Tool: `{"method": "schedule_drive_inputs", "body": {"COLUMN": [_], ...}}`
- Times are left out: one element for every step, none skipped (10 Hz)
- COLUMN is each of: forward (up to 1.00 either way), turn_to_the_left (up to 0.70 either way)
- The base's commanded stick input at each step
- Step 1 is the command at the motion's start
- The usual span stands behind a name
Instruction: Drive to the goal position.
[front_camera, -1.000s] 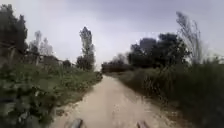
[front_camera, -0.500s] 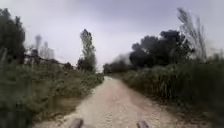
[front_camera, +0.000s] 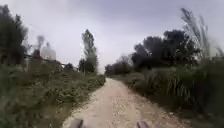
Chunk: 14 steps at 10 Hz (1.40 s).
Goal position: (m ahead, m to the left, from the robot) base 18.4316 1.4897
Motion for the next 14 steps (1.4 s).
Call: {"method": "schedule_drive_inputs", "body": {"forward": [0.85,0.85,0.85,0.85,0.85,0.85,0.85,0.85,0.85,0.85,0.85,0.85,0.85,0.85], "turn_to_the_left": [0.00,-0.16,-0.34,-0.34,-0.03,0.00,0.00,0.00,0.00,-0.14,-0.31,-0.16,-0.03,0.00]}}
